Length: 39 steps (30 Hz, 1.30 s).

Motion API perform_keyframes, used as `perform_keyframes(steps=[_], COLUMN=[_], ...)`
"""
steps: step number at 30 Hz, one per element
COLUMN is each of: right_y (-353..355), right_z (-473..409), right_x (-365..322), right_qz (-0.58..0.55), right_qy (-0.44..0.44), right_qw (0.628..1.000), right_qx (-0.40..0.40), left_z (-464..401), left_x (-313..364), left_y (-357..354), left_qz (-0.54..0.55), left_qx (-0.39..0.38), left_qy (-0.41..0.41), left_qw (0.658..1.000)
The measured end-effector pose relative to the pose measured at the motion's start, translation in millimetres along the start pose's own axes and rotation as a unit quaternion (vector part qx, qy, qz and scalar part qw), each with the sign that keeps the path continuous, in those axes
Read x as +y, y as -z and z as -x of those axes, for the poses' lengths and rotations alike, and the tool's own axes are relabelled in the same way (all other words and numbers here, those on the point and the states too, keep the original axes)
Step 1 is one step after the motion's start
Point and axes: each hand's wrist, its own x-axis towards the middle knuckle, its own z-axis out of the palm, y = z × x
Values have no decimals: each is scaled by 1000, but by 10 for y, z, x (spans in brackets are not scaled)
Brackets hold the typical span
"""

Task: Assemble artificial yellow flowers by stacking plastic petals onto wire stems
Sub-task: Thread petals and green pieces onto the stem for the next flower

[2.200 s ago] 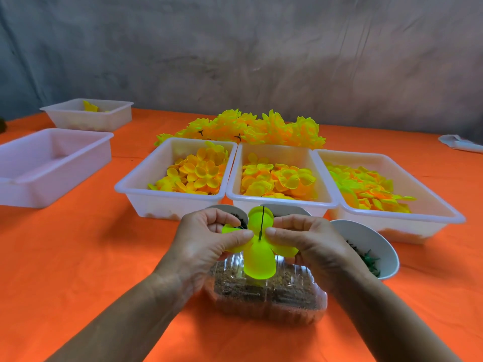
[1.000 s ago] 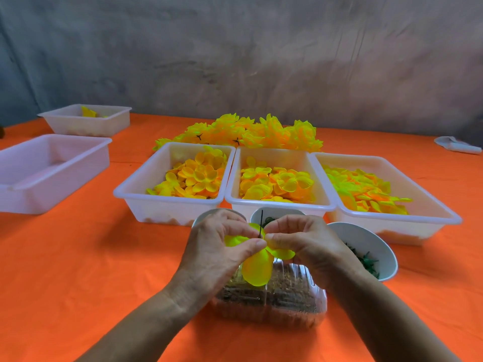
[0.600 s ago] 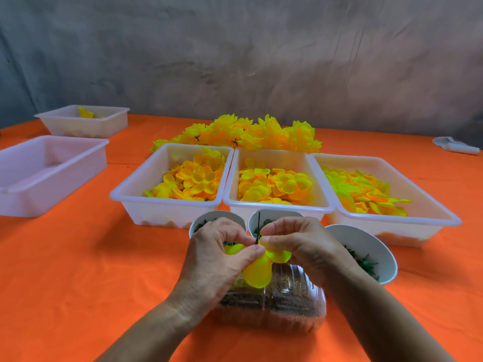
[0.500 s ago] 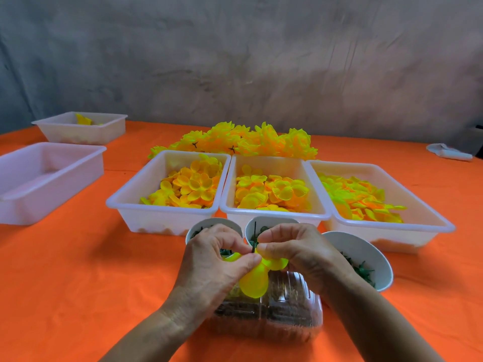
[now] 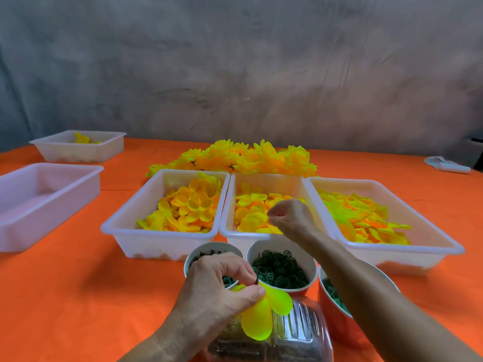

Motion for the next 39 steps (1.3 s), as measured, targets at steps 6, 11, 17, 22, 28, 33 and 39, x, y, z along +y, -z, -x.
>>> perform_keyframes(steps=[6, 11, 17, 22, 28, 33, 39], right_y=[-459, -609, -582, -355, -70, 73, 184], right_z=[-451, -571, -584, -530, -305, -119, 52], right_x=[-150, -159, -46, -13, 3, 18, -106], right_qz=[222, 368, 184, -139, -374, -430, -465], right_qy=[105, 75, 40, -66, -159, -146, -108], right_qw=[956, 901, 974, 987, 913, 890, 876], right_qx=[-159, -217, -126, -38, -35, -41, -71], left_z=[-50, -27, -47, -53, -38, -32, -13], left_x=[-79, -116, -87, -54, -61, -36, -22], left_y=[26, 45, 50, 41, 44, 18, 11], left_qz=[-13, 11, 30, 39, 28, 34, 30], left_qx=[-23, -38, -44, -45, -38, -25, -12], left_qy=[-18, -13, 8, 20, 15, 18, 26], left_qw=[999, 999, 999, 998, 999, 999, 999])
